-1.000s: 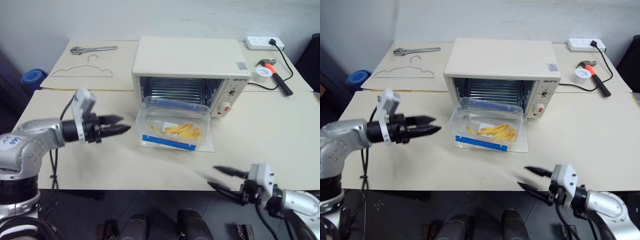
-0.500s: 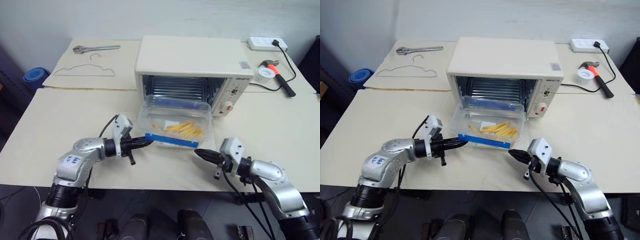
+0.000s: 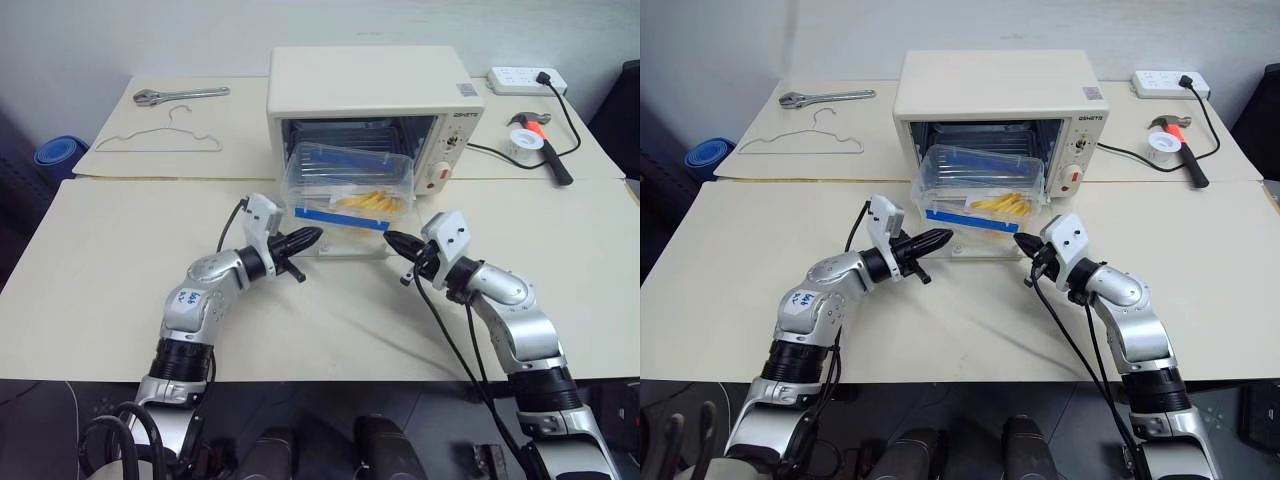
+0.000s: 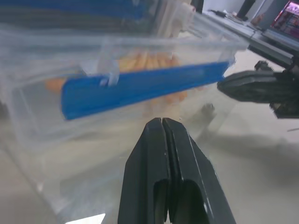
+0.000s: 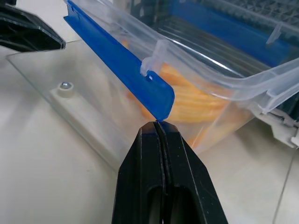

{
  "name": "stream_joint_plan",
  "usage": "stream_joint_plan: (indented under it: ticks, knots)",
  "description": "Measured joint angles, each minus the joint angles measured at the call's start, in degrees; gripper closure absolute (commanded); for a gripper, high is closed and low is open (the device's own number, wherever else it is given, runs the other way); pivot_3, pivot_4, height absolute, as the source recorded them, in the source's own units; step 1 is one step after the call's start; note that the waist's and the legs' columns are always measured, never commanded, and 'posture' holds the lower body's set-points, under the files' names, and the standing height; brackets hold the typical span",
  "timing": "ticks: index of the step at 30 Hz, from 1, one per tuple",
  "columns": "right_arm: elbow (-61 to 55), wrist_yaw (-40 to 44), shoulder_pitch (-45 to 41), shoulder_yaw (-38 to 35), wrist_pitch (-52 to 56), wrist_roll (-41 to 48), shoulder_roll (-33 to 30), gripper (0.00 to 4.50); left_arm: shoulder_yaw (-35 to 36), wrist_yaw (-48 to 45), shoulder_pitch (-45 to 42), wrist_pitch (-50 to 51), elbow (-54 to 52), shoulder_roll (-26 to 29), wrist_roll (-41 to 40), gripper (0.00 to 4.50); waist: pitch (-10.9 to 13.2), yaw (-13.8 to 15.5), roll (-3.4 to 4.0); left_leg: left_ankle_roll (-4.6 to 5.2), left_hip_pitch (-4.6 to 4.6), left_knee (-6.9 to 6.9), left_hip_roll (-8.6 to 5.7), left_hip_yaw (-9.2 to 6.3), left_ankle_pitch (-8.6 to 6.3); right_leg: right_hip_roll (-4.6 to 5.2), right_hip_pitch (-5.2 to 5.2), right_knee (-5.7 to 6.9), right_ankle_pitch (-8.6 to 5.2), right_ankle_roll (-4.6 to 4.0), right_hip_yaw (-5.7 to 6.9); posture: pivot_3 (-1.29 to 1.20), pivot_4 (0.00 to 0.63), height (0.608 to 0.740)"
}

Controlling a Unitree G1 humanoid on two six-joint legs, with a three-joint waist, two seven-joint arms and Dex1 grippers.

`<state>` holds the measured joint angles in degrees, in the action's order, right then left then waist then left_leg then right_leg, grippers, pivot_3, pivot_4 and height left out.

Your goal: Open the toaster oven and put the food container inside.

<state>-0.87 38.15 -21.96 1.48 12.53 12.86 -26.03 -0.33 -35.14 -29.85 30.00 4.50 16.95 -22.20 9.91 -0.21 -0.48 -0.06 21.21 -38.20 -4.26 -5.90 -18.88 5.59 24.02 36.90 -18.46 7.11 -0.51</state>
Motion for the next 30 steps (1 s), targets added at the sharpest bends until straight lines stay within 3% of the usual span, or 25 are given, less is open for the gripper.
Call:
stream_joint_plan:
  ticks: [7,12,20,30]
  knots:
    - [-2.19,1.04,-0.66,-0.06,4.30,2.48,-0.12,4.50,0.95,0.02,0.40,-0.16,0.00,0.08,-0.01,4.47,0.00,0.16,0.00,-0.06,-0.03,-0.08,0.00,-0.01,0.08,-0.01,-0.04,0.13,0.00,0.00,-0.01,0.00,0.150,0.740]
    - [-0.32,-0.70,-5.69,-0.31,4.45,2.28,0.67,4.50,0.95,0.92,-3.00,-1.78,1.58,-2.27,0.18,4.47,0.00,0.14,0.00,-0.06,-0.01,-0.04,0.00,-0.01,0.08,-0.01,0.00,0.10,0.00,0.00,0.01,0.00,0.150,0.740]
    - [18.32,-4.97,-15.03,-0.71,-6.27,-3.11,2.48,4.50,2.70,5.08,-11.07,-8.97,15.32,-7.41,2.18,4.47,0.00,-0.13,0.00,-0.06,0.01,0.00,-0.03,0.04,0.08,-0.05,0.08,0.12,0.00,0.00,0.01,0.00,0.150,0.740]
    - [46.75,-8.29,-31.47,-1.09,-20.20,-6.29,7.60,4.50,7.76,11.58,-26.05,-24.68,40.70,-11.04,5.00,4.47,0.00,-1.57,-0.01,-0.08,0.16,0.03,-0.06,0.18,0.10,0.00,0.44,0.61,0.00,0.00,0.17,0.00,0.150,0.740]
